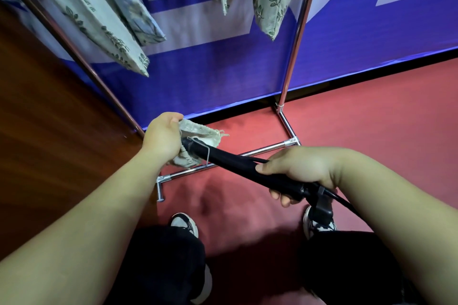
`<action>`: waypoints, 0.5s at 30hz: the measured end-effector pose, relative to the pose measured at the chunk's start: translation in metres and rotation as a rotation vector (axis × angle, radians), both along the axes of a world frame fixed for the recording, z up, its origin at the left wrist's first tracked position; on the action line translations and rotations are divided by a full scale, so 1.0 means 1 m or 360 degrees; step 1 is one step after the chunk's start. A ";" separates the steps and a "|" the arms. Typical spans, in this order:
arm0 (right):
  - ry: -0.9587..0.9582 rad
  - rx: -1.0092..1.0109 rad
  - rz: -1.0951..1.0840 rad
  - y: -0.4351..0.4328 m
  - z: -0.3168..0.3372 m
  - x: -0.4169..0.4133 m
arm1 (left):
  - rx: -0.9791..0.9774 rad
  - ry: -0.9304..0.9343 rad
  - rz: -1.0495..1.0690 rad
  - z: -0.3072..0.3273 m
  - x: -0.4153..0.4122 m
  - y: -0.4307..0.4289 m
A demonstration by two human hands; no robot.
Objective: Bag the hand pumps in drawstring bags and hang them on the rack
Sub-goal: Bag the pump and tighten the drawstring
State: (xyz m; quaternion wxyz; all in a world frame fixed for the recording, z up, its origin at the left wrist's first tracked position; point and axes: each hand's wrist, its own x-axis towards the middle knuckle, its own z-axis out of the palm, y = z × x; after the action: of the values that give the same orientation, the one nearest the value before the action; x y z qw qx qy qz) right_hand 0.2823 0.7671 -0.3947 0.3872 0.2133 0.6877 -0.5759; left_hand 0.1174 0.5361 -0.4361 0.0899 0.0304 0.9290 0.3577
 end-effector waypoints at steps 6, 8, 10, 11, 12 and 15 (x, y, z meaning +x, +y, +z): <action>-0.0139 -0.0045 -0.0120 -0.008 -0.012 -0.003 | 0.0087 -0.0181 -0.0498 0.016 0.022 0.017; -0.0197 -0.0095 -0.0167 -0.010 -0.013 -0.007 | 0.0110 -0.0245 -0.0608 0.018 0.030 0.023; -0.0221 -0.0176 -0.0210 -0.011 -0.012 -0.010 | 0.0168 -0.0286 -0.0637 0.018 0.034 0.028; -0.0212 -0.0219 -0.0227 -0.010 -0.011 -0.011 | 0.0203 -0.0302 -0.0644 0.017 0.036 0.029; -0.0188 -0.0250 -0.0233 -0.009 -0.010 -0.011 | 0.0246 -0.0322 -0.0644 0.017 0.038 0.031; -0.0145 -0.0272 -0.0287 -0.008 -0.009 -0.014 | 0.0260 -0.0349 -0.0666 0.016 0.043 0.034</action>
State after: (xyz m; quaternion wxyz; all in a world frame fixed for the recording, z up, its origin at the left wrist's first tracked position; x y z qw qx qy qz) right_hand 0.2682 0.7587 -0.4035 0.3814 0.2663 0.5960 -0.6545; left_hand 0.1606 0.5706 -0.4198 0.2594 0.1903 0.8551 0.4065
